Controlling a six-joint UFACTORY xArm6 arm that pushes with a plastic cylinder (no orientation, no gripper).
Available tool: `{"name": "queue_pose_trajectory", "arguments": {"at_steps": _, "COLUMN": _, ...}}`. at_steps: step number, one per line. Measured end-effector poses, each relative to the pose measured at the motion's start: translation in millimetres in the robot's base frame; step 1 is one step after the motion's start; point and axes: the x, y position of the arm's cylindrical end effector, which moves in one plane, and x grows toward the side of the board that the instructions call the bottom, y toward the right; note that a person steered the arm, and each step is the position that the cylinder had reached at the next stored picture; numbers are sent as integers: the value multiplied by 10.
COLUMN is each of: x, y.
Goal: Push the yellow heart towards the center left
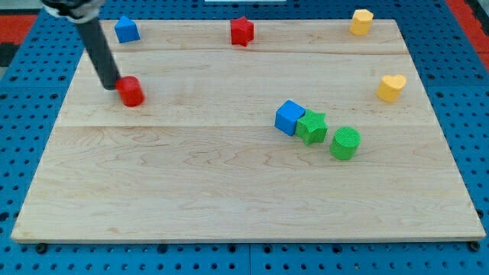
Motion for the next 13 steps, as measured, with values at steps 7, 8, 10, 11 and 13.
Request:
{"name": "queue_pose_trajectory", "arguments": {"at_steps": 7, "x": -596, "y": 3098}}
{"name": "queue_pose_trajectory", "arguments": {"at_steps": 8, "x": -738, "y": 4222}}
{"name": "queue_pose_trajectory", "arguments": {"at_steps": 10, "x": 230, "y": 5221}}
{"name": "queue_pose_trajectory", "arguments": {"at_steps": 11, "x": 246, "y": 4592}}
{"name": "queue_pose_trajectory", "arguments": {"at_steps": 13, "x": -406, "y": 4062}}
